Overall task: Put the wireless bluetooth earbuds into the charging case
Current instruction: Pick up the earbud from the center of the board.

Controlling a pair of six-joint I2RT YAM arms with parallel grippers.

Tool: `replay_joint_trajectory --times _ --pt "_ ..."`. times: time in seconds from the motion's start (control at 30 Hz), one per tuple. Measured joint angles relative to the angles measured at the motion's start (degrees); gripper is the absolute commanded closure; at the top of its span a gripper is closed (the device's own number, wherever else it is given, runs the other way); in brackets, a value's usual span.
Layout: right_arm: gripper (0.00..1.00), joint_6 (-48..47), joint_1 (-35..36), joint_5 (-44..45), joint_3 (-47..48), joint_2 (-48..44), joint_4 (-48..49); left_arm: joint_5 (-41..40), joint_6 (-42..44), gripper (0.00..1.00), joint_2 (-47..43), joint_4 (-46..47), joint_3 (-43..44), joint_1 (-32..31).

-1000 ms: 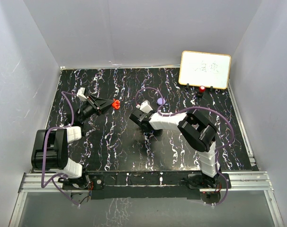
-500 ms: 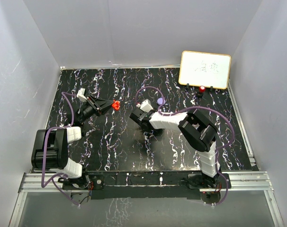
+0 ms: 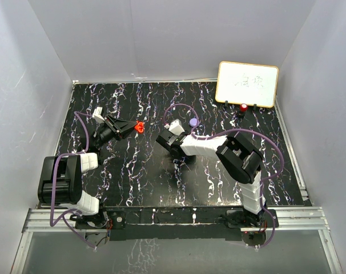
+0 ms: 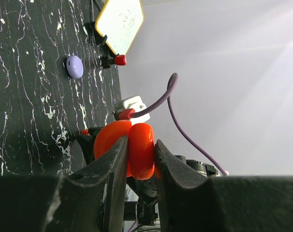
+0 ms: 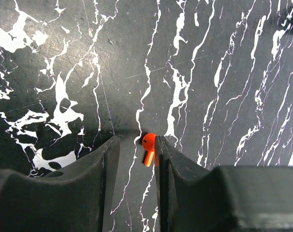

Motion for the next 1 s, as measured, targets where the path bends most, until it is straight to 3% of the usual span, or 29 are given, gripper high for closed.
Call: replay_joint_trajectory --times 1.0 --pt "0.69 7.4 -1.6 3.0 -1.7 -0.7 -2.3 0.0 0.0 1.0 0.1 0.0 0.0 0.1"
